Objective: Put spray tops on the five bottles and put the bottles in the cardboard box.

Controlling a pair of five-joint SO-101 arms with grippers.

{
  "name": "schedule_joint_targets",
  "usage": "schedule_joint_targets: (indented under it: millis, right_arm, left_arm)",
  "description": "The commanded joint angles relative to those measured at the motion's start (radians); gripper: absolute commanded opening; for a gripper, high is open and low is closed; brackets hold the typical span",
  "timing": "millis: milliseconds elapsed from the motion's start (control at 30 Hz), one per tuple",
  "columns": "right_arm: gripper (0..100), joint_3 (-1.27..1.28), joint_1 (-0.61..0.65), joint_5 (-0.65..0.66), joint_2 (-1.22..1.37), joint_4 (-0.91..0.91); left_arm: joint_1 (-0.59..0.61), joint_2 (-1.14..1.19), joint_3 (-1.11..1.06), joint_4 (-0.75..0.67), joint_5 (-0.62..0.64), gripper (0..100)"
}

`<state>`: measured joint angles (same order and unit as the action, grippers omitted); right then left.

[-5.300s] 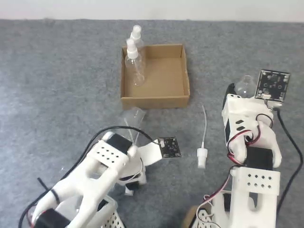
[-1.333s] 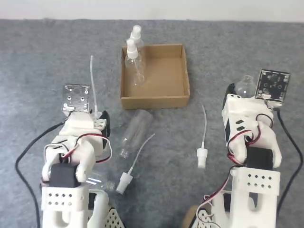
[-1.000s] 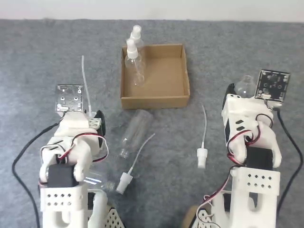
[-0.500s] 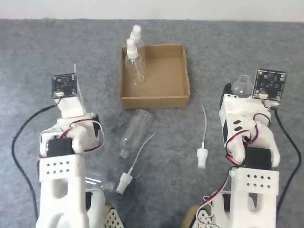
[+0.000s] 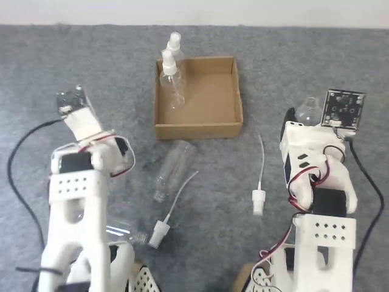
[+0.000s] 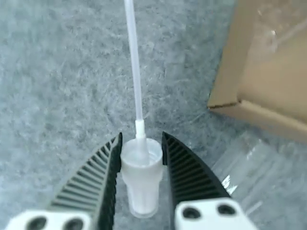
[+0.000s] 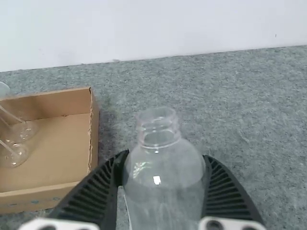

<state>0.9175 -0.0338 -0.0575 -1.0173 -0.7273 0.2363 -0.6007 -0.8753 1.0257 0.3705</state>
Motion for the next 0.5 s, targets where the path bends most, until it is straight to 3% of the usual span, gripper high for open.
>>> schedule_joint_targets:
  millis: [0,367,467]
  right_arm:
    - [13.6,-0.014,0.010,0.000,-0.027,0.024]
    - [13.6,-0.014,0.010,0.000,-0.027,0.024]
    - [13.6,-0.014,0.010,0.000,-0.027,0.024]
  left_arm:
    - [0.026,0.163,0.142,0.011,0.147,1]
    - [0.135,0.338,0.282,0.005,0.431,1]
    - [0.135,0.338,0.282,0.005,0.583,1]
